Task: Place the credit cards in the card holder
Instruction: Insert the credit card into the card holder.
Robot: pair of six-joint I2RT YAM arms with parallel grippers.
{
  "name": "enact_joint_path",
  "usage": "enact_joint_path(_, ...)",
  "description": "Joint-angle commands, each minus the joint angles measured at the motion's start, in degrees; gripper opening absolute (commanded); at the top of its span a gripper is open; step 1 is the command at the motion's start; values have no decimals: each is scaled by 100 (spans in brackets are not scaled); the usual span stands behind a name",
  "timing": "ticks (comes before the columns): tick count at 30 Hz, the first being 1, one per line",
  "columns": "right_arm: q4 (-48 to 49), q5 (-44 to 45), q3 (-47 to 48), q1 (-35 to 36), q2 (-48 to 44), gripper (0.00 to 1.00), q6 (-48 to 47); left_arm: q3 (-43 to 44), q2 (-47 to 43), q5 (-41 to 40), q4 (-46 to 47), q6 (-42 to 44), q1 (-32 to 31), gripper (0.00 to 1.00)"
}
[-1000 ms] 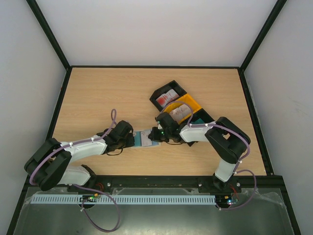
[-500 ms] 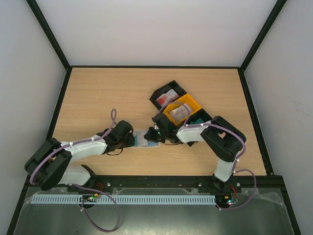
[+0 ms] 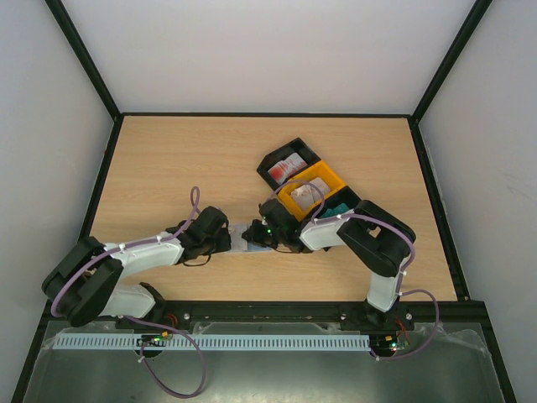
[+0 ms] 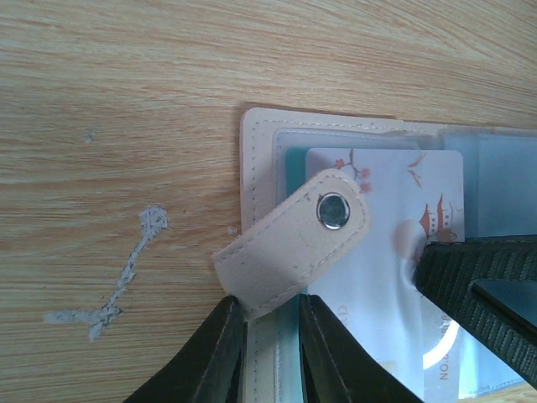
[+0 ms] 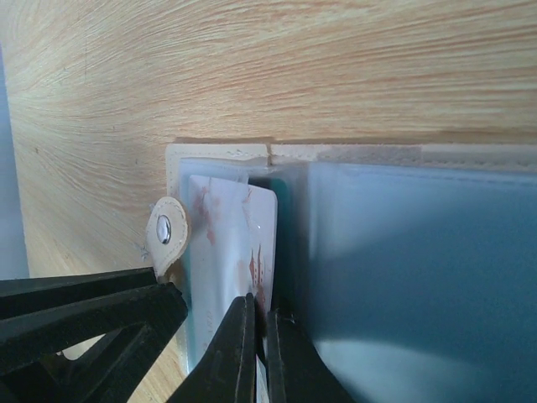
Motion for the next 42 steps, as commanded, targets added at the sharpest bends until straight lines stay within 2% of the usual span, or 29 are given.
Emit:
enact_joint_path(1, -162, 75, -158, 112, 333, 2, 44, -167, -11, 220, -38, 27, -21, 21)
enact_joint_path(9, 256, -108, -225, 206, 451, 2, 238, -227, -36, 290, 13, 32, -14, 21)
enact_joint_path(13, 81, 30, -209, 205, 337, 3, 181, -227, 9, 208, -56, 36, -20, 20)
enact_joint_path(15, -125, 219, -191, 209, 186, 9, 111, -220, 28, 116, -167, 25, -20, 19)
enact_joint_path(18, -467, 564, -178, 203, -217, 30, 49, -220, 13, -111, -414, 7, -18, 17)
enact_joint_path(21, -941, 979, -116, 195, -706, 45, -31, -266, -80, -187, -514, 19, -20, 17)
enact_joint_path(27, -2190, 1971, 81, 171, -2006, 55, -337, -290, -578, 6, -422, 51, -20, 18)
enact_joint_path(33, -3660, 2979, 701, -69, -3098, 64, -1349, -35, -1407, 290, -432, 93, -13, 31)
enact_joint_path(38, -4381, 3353, 1179, -295, -3546, 67, -1901, 248, -2471, 117, -892, 75, 0, 54)
enact_joint_path(42, -4799, 3681, 1687, -466, -3369, 69, -2249, 550, -3061, 226, -981, 169, 67, 67)
